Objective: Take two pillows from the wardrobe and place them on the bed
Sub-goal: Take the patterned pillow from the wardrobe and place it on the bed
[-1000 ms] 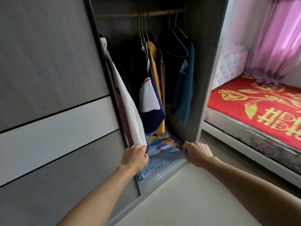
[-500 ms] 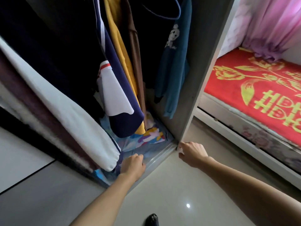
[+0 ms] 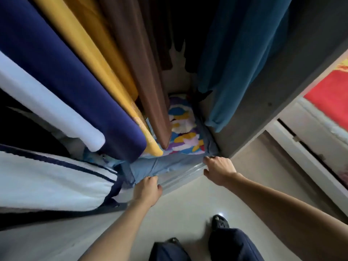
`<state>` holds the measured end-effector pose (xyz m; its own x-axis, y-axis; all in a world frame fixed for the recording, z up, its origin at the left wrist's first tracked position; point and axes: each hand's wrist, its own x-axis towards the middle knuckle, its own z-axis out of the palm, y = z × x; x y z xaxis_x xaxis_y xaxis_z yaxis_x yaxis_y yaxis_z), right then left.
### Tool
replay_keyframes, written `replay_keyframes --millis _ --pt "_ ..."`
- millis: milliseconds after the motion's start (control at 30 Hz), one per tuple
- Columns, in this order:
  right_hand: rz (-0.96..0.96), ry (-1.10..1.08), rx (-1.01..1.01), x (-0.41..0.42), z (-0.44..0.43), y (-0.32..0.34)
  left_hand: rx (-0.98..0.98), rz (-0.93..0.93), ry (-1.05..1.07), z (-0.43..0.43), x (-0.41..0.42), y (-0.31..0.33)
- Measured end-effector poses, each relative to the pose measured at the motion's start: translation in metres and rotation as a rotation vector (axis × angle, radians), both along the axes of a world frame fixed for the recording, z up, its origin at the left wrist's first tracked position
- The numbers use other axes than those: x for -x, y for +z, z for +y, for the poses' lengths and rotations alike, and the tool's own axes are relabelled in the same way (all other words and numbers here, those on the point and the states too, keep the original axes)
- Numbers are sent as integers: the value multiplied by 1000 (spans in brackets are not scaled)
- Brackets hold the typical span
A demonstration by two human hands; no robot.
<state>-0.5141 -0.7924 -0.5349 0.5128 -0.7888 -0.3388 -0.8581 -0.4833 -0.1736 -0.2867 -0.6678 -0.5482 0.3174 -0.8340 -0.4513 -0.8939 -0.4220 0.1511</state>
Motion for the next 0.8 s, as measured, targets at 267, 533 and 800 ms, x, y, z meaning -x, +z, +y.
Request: replay_keyframes --millis 267,533,800 --pt "15 110 -42 -58 -66 -205 26 -27 170 -51 -32 -190" --pt "-99 345 232 -163 -116 -365 165 -108 269 -72 -89 -349" --pt "-65 208 512 -219 -155 -428 311 -156 311 -71 -118 -422"
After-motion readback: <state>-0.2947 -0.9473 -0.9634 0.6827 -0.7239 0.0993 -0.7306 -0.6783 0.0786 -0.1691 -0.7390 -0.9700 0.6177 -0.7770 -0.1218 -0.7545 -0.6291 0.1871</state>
